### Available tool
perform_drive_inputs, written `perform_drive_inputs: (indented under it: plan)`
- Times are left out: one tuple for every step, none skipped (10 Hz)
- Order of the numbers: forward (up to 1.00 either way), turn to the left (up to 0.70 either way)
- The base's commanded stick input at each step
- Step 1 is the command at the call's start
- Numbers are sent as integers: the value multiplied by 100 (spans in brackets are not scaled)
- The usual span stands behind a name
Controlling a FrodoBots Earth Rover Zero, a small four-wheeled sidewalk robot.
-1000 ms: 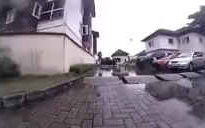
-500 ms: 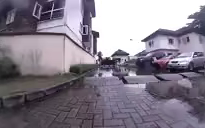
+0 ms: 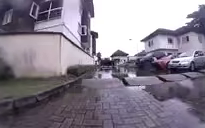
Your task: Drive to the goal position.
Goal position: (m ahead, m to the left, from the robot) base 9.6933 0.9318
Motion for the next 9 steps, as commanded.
perform_drive_inputs:
  plan:
    - [70,0]
    - [70,0]
    - [70,0]
    - [70,0]
    - [70,0]
    - [70,0]
    - [70,0]
    - [70,0]
    - [70,0]
